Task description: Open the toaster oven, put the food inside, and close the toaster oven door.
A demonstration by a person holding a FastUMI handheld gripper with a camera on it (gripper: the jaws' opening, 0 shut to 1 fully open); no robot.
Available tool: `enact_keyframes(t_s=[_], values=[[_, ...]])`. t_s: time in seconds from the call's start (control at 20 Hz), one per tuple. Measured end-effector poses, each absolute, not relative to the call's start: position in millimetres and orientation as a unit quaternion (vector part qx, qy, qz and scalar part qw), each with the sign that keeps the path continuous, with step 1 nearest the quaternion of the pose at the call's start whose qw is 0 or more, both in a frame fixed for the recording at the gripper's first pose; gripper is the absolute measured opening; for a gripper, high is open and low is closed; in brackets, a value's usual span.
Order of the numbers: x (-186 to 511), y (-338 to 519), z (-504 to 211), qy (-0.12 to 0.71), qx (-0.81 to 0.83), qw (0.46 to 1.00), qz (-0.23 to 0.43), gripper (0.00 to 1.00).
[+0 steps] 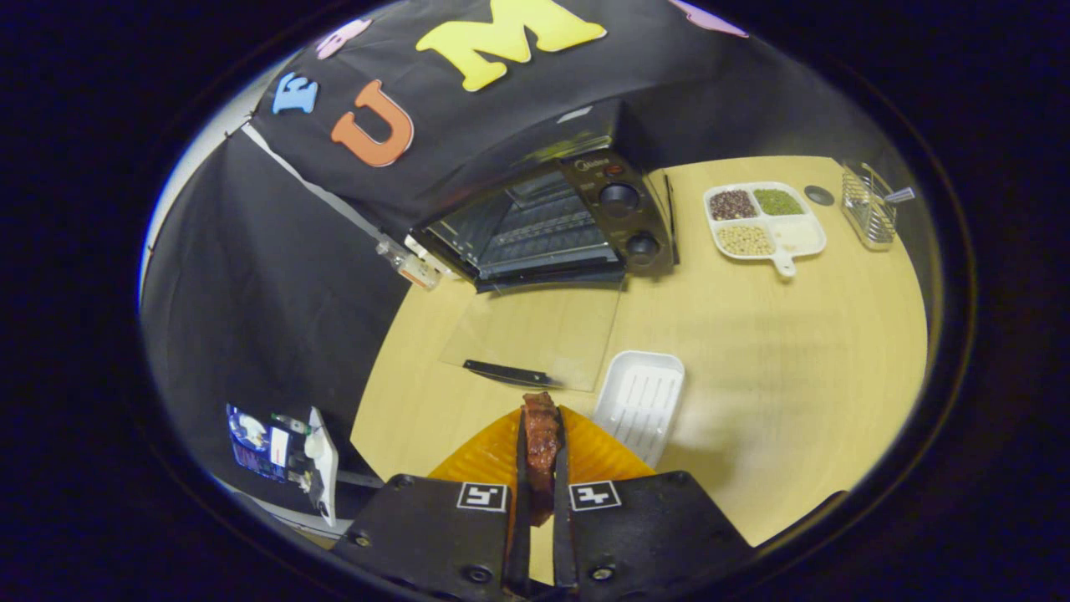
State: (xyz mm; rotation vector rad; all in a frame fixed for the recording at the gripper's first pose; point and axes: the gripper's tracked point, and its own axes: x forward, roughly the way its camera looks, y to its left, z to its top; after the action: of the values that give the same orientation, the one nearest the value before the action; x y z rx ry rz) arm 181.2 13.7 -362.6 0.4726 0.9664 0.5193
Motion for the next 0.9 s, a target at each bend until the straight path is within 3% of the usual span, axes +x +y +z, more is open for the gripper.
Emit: enact_keyframes(t_s=[0.3, 0.6, 0.9], values=[[221.8, 73.3, -352.9, 0.394, 0.321, 0.84, 0.189, 0.14], [286.3, 126.0, -331.3, 0.275, 0.501, 0.808, 0.144, 0.14], [346.6, 150.9, -350.6, 0.225, 0.603, 0.761, 0.076, 0.14]])
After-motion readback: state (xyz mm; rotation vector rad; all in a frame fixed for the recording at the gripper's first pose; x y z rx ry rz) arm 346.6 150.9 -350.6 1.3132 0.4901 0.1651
